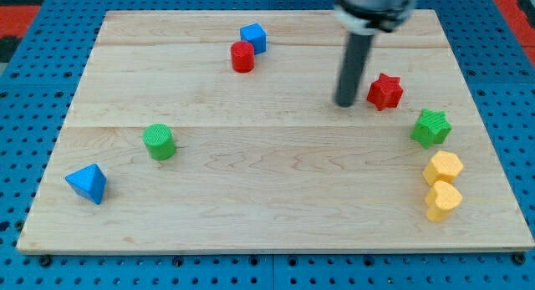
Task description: Push the red circle to the top of the red star
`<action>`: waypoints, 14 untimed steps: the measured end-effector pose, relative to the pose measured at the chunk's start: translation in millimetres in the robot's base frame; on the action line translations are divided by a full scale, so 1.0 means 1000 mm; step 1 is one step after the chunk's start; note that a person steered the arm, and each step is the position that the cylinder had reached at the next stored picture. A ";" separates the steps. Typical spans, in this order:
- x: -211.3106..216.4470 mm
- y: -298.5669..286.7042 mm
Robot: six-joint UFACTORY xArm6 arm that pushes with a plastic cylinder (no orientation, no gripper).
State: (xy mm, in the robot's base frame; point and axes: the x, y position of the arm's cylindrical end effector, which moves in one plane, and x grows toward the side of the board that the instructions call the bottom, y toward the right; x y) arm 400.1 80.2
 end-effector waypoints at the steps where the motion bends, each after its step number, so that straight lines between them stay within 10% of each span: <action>1: -0.020 0.035; 4: -0.009 0.052; 6: 0.000 -0.209; 7: -0.078 -0.225; 9: -0.105 -0.038; 14: -0.067 -0.023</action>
State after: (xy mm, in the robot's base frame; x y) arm 333.2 57.2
